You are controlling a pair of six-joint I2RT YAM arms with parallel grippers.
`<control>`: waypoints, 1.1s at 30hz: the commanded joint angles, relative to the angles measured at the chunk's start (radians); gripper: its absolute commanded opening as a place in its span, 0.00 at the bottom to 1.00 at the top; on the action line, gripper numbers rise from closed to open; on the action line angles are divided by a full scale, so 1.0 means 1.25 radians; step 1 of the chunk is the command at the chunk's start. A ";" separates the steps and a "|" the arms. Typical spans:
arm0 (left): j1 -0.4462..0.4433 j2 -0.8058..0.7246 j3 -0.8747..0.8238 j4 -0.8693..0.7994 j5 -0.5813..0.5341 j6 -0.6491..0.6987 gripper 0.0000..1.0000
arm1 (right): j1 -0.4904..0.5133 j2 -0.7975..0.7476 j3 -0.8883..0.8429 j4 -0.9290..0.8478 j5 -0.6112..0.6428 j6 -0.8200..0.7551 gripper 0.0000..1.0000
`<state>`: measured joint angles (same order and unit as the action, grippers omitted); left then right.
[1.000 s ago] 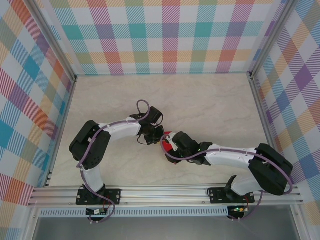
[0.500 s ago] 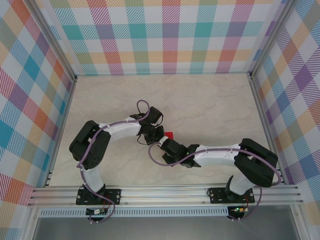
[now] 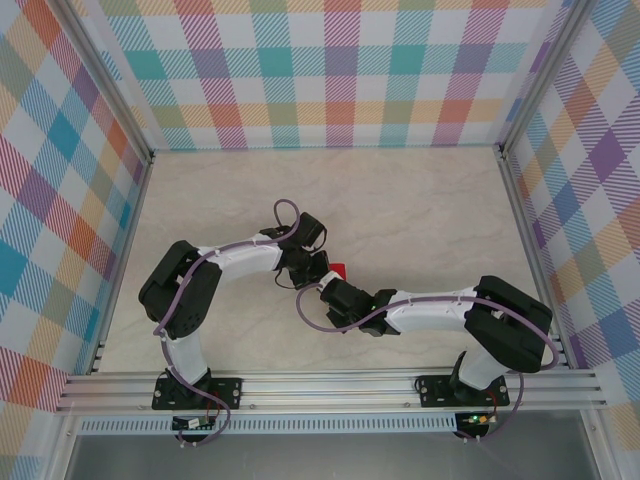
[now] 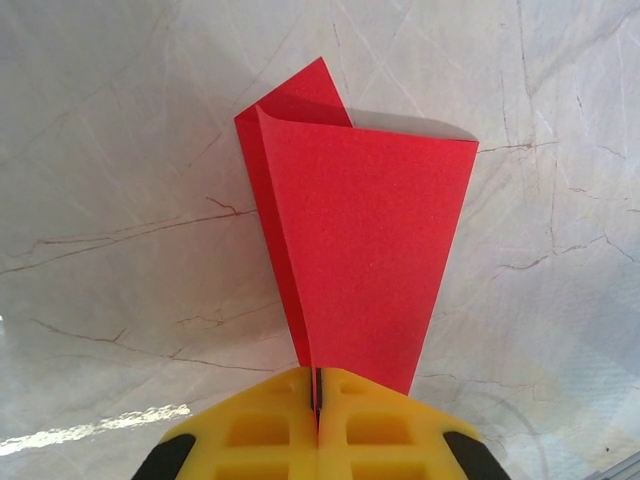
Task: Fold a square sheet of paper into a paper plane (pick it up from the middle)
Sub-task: Fold the wing for the fifth time at the center of the table.
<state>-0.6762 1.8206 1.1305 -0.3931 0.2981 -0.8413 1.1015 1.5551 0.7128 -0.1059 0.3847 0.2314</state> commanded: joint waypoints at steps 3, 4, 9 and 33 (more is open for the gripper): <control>0.012 0.000 0.017 -0.024 0.012 -0.002 0.16 | 0.004 -0.010 -0.020 0.035 -0.032 0.046 0.08; 0.012 -0.004 0.015 -0.024 0.011 -0.004 0.21 | 0.001 -0.011 -0.025 0.044 -0.048 0.050 0.07; 0.016 -0.086 0.008 -0.062 -0.049 0.004 0.48 | -0.036 -0.018 -0.051 0.108 -0.193 0.078 0.06; 0.030 -0.337 -0.219 0.058 -0.098 -0.088 0.56 | -0.231 -0.059 -0.266 0.454 -0.502 0.354 0.06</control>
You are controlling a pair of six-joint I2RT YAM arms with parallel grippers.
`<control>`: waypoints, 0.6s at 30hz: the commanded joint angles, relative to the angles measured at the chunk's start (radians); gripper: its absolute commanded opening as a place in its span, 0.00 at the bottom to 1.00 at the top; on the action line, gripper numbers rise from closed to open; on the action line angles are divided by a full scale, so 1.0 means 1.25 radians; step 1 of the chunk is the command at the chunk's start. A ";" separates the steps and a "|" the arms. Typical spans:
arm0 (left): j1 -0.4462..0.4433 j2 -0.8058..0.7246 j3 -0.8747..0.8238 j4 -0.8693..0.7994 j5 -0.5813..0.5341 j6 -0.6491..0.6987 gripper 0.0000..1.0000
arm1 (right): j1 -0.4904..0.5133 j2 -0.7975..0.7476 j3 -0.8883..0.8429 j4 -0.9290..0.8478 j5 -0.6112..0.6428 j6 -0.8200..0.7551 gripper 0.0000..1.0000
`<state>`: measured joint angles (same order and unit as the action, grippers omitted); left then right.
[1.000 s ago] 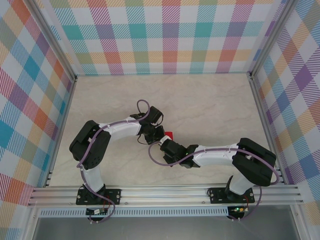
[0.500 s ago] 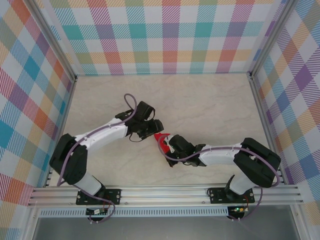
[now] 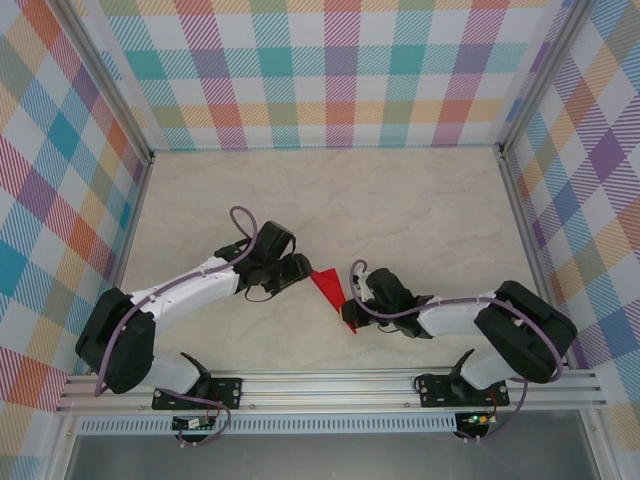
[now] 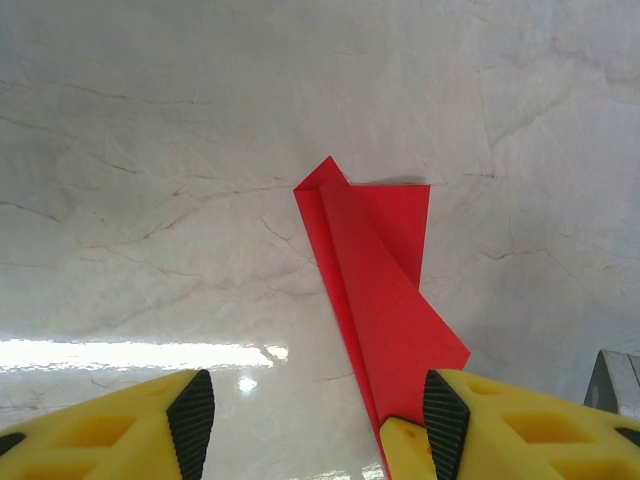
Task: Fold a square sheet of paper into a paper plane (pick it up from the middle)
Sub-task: Fold the wing for the fifth time at the center of the table.
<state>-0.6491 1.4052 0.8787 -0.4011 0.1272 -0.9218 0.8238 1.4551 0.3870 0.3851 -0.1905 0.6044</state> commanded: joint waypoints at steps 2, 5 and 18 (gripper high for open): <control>0.008 -0.002 -0.035 0.092 0.062 -0.031 0.52 | -0.023 0.038 -0.010 0.089 -0.076 0.073 0.06; 0.002 -0.005 -0.067 0.182 0.095 -0.042 0.46 | -0.038 0.056 -0.004 0.093 -0.111 0.088 0.06; -0.060 0.070 -0.107 0.401 0.201 0.001 0.41 | -0.094 0.065 0.003 0.075 -0.201 0.120 0.06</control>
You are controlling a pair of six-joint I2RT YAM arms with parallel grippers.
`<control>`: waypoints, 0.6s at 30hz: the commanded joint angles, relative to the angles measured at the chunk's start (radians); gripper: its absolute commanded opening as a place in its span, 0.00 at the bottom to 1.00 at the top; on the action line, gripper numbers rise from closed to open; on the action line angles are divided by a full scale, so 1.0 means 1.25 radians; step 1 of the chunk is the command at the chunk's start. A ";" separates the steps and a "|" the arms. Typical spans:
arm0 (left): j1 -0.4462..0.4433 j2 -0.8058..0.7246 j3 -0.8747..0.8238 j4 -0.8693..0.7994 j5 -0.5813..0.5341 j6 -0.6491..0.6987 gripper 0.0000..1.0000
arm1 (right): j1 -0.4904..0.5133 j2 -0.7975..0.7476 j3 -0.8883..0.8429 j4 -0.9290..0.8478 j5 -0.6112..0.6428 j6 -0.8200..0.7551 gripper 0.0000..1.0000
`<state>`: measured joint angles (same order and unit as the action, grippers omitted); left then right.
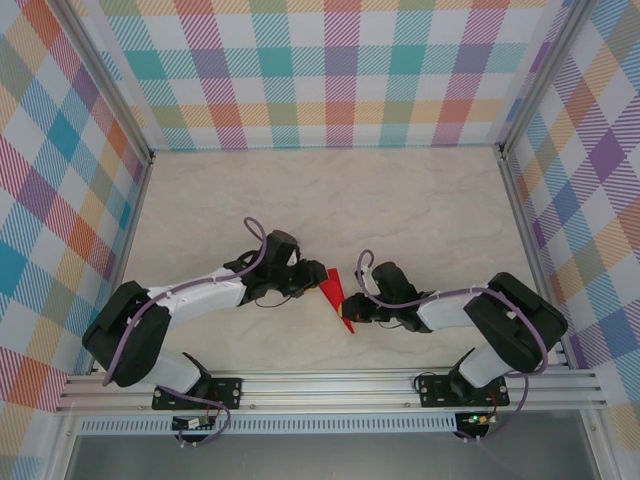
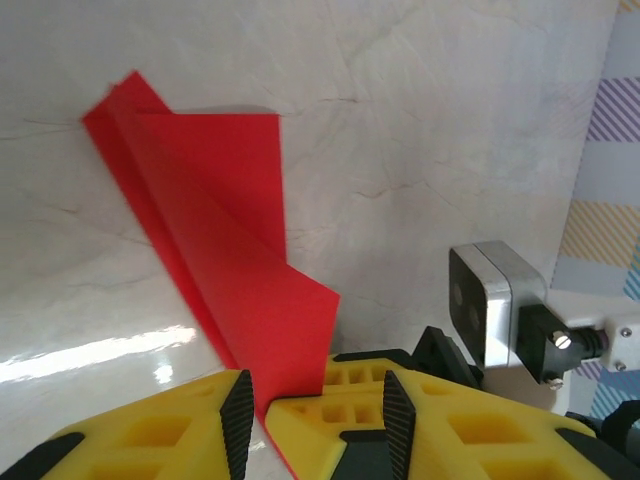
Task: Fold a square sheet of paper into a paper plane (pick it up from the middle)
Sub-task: Fold the wing for the fifth time at the center of the table.
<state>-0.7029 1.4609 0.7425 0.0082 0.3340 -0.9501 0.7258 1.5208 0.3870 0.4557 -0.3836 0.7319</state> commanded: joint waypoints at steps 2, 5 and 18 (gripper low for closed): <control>-0.028 0.048 0.012 0.088 0.036 0.033 0.41 | -0.027 0.018 0.000 0.024 -0.058 0.017 0.07; -0.039 0.084 0.014 0.146 0.040 0.027 0.41 | -0.037 0.029 0.003 0.025 -0.075 0.018 0.07; -0.057 0.178 0.016 0.253 0.039 0.013 0.41 | -0.052 0.052 0.006 0.029 -0.093 0.021 0.07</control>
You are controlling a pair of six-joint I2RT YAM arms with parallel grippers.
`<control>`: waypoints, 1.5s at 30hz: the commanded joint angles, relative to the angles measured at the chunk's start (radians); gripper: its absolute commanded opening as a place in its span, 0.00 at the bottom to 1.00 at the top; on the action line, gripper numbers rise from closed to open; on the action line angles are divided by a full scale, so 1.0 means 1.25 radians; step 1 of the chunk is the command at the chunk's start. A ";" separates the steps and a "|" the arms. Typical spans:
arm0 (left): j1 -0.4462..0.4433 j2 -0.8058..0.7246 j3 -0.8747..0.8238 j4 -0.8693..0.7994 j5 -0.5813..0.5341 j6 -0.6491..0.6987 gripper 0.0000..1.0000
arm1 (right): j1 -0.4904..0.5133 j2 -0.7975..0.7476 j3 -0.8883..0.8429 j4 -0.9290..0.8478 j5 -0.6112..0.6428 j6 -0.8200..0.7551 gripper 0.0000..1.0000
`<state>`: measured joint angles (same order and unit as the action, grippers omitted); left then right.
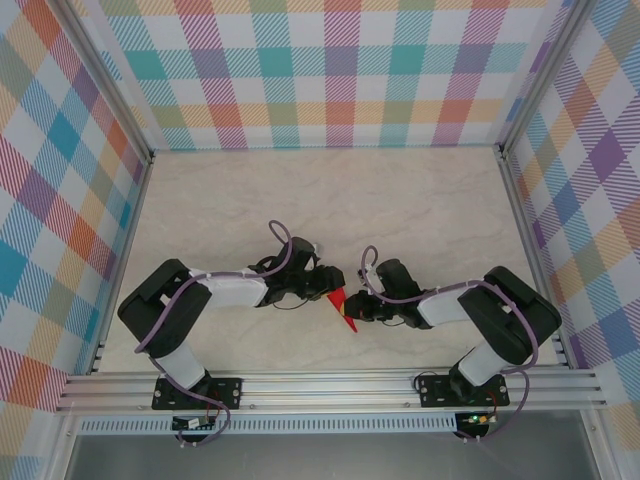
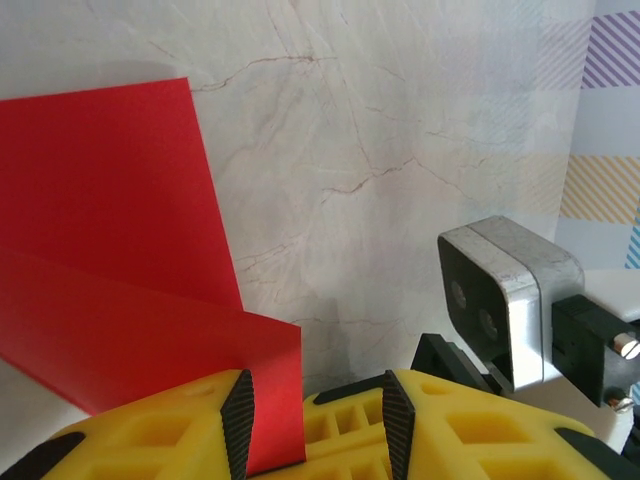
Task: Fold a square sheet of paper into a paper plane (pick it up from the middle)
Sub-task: Fold the wing for the fifth time at the center of the table.
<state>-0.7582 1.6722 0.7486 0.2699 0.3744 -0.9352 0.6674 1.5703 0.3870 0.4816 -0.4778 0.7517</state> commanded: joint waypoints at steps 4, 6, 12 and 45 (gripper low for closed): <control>-0.014 0.003 0.003 0.070 0.013 0.001 0.43 | -0.011 0.011 0.006 0.006 -0.021 0.012 0.07; -0.016 -0.012 -0.005 0.080 0.011 0.009 0.45 | -0.016 0.012 0.007 0.007 -0.028 0.018 0.08; -0.026 -0.063 -0.040 0.095 -0.001 0.040 0.49 | -0.039 0.032 0.018 0.005 -0.069 0.045 0.07; -0.041 0.033 -0.032 0.135 -0.037 0.046 0.48 | -0.074 0.079 0.020 0.019 -0.110 0.081 0.09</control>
<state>-0.8013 1.7199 0.6918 0.4171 0.3363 -0.8856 0.5823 1.6440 0.4004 0.5274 -0.6308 0.8604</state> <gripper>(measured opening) 0.475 0.090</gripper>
